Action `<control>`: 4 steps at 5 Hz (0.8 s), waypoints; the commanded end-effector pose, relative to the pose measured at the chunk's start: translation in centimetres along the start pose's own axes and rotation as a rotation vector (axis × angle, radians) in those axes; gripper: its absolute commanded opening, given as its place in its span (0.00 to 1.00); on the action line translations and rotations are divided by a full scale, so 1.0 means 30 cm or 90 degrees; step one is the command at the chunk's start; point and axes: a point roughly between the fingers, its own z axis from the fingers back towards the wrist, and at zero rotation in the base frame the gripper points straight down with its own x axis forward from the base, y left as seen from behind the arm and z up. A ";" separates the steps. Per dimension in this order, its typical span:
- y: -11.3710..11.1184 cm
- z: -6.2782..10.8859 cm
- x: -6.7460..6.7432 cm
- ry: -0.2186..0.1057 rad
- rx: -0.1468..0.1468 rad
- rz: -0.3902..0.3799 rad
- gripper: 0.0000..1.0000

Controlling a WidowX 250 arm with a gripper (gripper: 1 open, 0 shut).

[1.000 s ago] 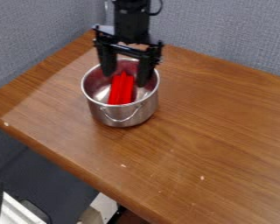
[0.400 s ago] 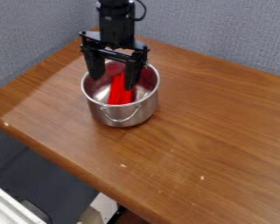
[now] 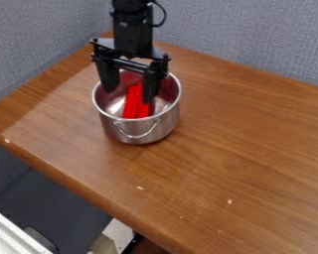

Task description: Move the red object from the metal pot to the table

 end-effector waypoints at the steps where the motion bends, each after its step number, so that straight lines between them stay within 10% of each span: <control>1: 0.002 0.007 0.007 -0.015 0.008 0.001 1.00; 4: -0.009 -0.024 0.035 -0.022 0.006 0.008 1.00</control>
